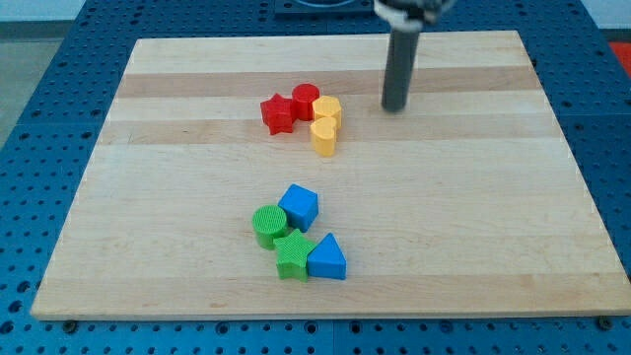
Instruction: Move the arm to the left of the red star
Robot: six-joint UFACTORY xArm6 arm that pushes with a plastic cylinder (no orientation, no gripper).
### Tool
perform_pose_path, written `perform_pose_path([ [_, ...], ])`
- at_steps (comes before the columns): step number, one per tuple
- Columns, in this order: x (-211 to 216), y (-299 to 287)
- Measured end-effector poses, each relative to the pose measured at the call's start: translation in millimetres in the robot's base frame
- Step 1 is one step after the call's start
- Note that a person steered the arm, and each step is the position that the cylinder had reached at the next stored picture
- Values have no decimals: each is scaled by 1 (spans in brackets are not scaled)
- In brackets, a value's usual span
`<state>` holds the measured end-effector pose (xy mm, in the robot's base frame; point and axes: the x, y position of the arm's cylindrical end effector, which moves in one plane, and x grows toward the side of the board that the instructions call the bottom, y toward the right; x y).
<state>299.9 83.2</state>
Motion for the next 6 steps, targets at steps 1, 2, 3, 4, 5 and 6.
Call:
perform_pose_path([
  [1,-77,-39],
  [2,-75,-80],
  [3,-63,-169],
  [4,-27,-257],
  [5,-16,-279],
  [6,45,-272],
])
